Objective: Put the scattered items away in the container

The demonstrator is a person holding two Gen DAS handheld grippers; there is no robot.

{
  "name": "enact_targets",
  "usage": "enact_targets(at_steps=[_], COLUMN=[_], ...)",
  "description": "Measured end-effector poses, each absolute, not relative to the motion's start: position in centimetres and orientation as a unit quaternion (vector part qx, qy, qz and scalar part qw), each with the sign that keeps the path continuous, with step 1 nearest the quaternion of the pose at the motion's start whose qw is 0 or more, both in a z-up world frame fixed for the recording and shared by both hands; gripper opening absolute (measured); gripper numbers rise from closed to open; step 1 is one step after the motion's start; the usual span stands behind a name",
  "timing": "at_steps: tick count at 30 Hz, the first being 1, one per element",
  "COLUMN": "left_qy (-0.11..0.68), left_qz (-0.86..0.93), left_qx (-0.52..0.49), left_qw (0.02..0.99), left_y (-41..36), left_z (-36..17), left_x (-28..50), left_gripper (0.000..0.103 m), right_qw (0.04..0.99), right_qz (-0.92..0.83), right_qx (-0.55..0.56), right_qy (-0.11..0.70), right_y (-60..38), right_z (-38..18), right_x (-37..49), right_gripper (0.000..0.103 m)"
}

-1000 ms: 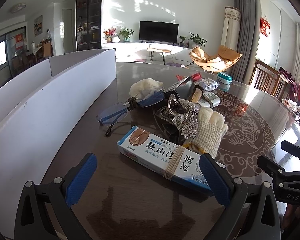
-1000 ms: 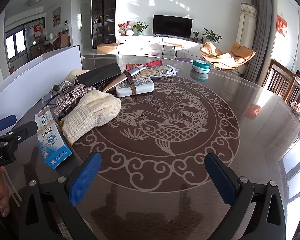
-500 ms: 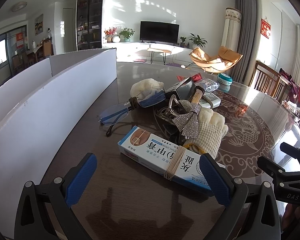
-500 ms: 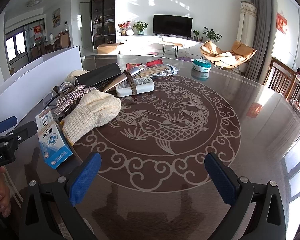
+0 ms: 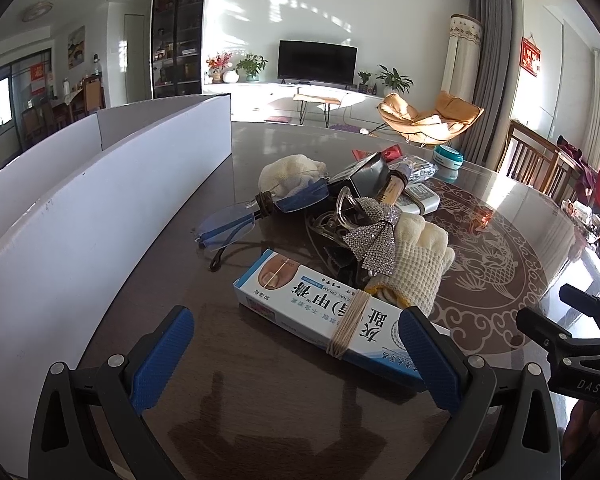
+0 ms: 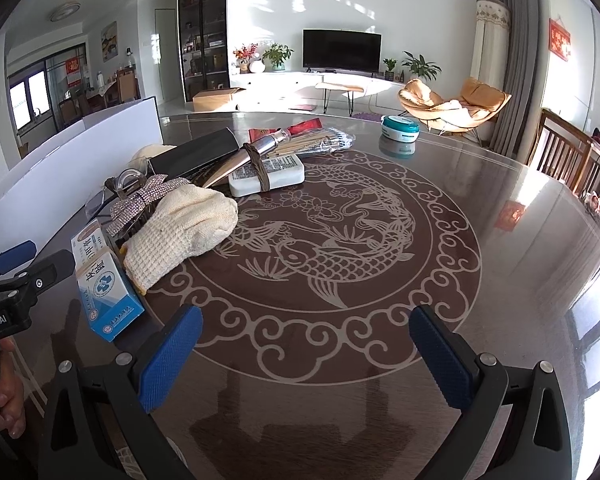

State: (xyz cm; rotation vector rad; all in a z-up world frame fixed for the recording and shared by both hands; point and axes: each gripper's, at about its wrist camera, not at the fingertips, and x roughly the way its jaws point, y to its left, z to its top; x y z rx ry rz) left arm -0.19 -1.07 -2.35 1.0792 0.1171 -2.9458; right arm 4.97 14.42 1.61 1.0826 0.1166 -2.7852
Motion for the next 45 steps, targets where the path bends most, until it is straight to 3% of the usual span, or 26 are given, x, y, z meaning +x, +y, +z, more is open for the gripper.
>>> enact_targets(at_steps=[21, 45], left_qy=[0.028, 0.022], left_qz=[-0.935, -0.931], left_qx=[0.355, 0.364], left_qw=[0.001, 0.003], left_y=[-0.7, -0.5], left_z=[-2.8, -2.8], left_x=[-0.7, -1.0], left_gripper=[0.103, 0.103], right_qw=[0.055, 0.069], right_qz=[-0.92, -0.902], right_qx=[0.387, 0.425], right_qy=[-0.018, -0.016], right_y=[16.8, 16.5], right_z=[1.0, -0.5], right_x=[4.6, 3.4], right_gripper=[0.103, 0.103])
